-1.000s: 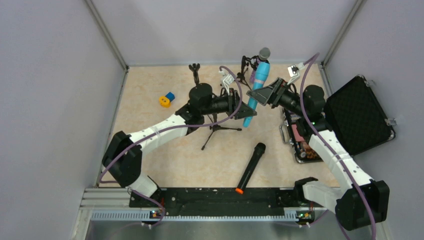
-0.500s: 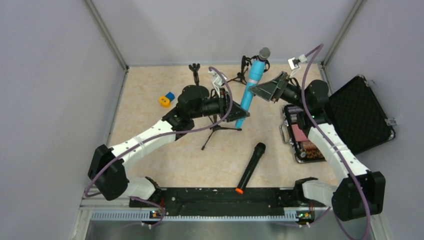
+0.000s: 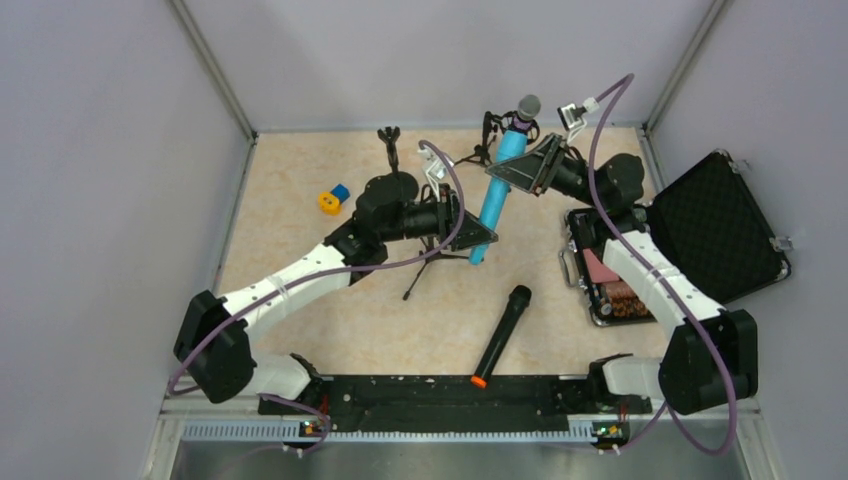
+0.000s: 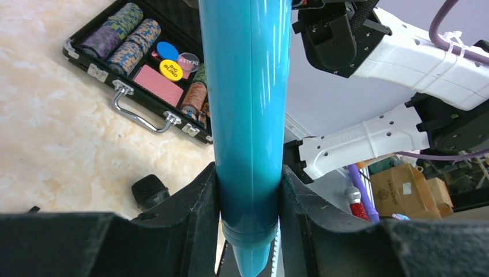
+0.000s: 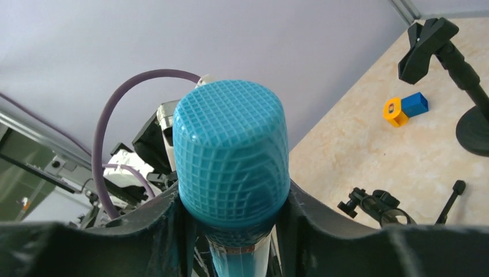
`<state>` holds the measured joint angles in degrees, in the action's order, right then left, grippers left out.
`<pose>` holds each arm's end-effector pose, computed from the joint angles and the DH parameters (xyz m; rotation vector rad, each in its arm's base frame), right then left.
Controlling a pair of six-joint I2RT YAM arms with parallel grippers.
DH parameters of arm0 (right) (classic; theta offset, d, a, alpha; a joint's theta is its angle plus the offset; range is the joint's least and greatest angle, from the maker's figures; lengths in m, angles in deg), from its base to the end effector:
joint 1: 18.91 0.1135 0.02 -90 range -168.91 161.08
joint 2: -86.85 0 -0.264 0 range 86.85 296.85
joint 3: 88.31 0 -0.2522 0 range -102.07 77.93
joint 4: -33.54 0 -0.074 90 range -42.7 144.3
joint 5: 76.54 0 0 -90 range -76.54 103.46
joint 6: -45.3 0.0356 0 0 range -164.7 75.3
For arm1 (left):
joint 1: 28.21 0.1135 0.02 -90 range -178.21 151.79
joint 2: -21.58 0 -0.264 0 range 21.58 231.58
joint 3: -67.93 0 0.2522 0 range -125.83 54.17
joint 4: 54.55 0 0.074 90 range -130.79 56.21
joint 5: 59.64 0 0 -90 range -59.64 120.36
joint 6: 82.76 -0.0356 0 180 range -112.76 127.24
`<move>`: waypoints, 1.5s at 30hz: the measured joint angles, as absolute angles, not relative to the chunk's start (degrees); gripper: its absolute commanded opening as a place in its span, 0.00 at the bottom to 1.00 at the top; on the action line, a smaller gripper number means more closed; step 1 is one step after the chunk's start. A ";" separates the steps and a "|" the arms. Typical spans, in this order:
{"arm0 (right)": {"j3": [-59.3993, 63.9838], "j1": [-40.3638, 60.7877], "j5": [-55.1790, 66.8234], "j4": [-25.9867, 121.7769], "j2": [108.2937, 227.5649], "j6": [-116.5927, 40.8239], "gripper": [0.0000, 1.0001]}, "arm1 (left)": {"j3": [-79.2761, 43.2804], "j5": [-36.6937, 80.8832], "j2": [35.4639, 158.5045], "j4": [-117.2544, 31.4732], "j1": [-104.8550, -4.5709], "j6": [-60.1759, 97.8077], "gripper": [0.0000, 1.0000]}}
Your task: Attach the microphones to the stand
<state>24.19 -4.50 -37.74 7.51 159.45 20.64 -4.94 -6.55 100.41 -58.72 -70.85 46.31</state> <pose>0.2664 0.0971 0.3774 -0.2553 1.5455 1.6703 0.2225 -0.2339 0.3431 0.6252 1.7452 -1.5635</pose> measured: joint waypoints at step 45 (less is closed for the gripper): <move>17.52 -2.97 -23.55 43.94 152.21 -11.64 0.00 | -8.63 0.99 85.87 -33.48 -50.80 10.44 0.89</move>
<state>17.52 -2.97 -23.55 43.94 152.21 -11.64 -8.63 0.99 85.87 -33.48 -50.80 10.44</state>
